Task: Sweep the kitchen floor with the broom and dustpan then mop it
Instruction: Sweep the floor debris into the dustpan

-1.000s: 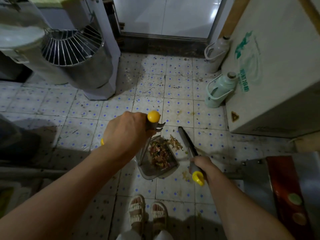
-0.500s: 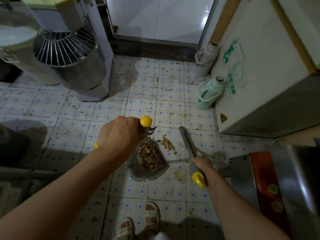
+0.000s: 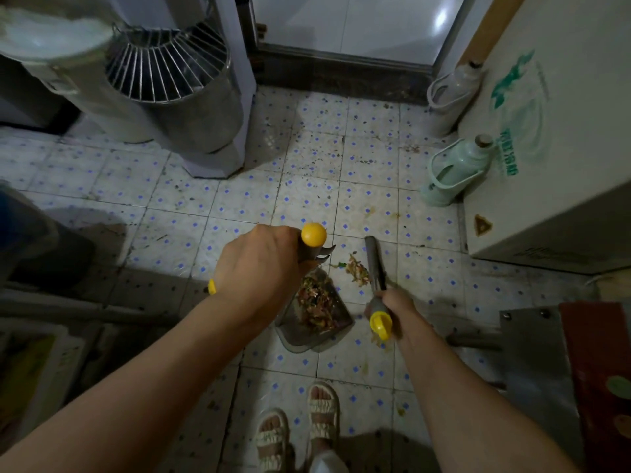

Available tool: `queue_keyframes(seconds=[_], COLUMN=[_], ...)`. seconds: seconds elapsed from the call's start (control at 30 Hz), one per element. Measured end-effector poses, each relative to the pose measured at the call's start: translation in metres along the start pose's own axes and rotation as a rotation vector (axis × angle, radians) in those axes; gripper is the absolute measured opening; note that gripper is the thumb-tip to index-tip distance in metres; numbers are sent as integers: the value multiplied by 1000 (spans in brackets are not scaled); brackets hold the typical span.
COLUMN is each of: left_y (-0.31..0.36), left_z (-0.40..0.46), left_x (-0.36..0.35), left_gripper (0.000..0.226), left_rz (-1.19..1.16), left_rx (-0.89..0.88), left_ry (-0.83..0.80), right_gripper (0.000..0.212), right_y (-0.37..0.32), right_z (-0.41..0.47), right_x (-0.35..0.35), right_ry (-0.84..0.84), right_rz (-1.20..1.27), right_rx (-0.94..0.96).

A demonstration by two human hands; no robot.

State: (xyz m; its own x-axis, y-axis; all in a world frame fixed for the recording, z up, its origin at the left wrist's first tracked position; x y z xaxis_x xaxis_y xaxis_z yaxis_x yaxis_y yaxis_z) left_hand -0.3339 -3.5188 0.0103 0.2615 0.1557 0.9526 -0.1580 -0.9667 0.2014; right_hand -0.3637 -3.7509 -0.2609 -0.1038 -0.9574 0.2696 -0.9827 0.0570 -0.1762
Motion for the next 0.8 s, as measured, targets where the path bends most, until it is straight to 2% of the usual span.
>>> queue_keyframes(seconds=[0.07, 0.13, 0.17, 0.27, 0.33, 0.47, 0.8], left_y=[-3, -7, -9, -15, -17, -18, -10], left_z=[-2, -4, -4, -6, -7, -4, 24], left_x=[-1, -2, -2, 0, 0, -4, -18], left_gripper=[29, 29, 29, 29, 29, 26, 27], left_rz=[-10, -24, -34, -63, -70, -78, -78], left_rx=[4, 11, 18, 47, 63, 97, 132], left_ry=[3, 8, 8, 10, 14, 25, 28], right_gripper=[35, 14, 12, 13, 35, 50, 39], right_y=[-3, -5, -8, -13, -21, -35, -63], right_z=[-5, -19, -31, -49, -47, -48, -20], right_x=[-1, -2, -1, 6, 13, 17, 15], right_ry=[-2, -8, 2, 43, 71, 151, 263], right_rz=[25, -30, -59, -154, -182, -276, -483], right_rx=[8, 25, 53, 116, 144, 111, 163])
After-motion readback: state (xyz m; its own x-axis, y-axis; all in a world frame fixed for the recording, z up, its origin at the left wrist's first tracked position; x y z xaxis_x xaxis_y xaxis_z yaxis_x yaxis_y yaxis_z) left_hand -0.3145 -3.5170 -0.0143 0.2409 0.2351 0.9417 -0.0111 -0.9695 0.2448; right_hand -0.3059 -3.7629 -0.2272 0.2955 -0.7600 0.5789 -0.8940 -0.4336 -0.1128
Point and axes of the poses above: each hand's wrist, its own z-axis towards the middle knuckle, its own x-axis out of the back of the hand, y = z × x, the point moved 7 cm from there along z, towards the middle knuckle, and after that the axes turned 12 degrees about -x, right-handed, at the moved point
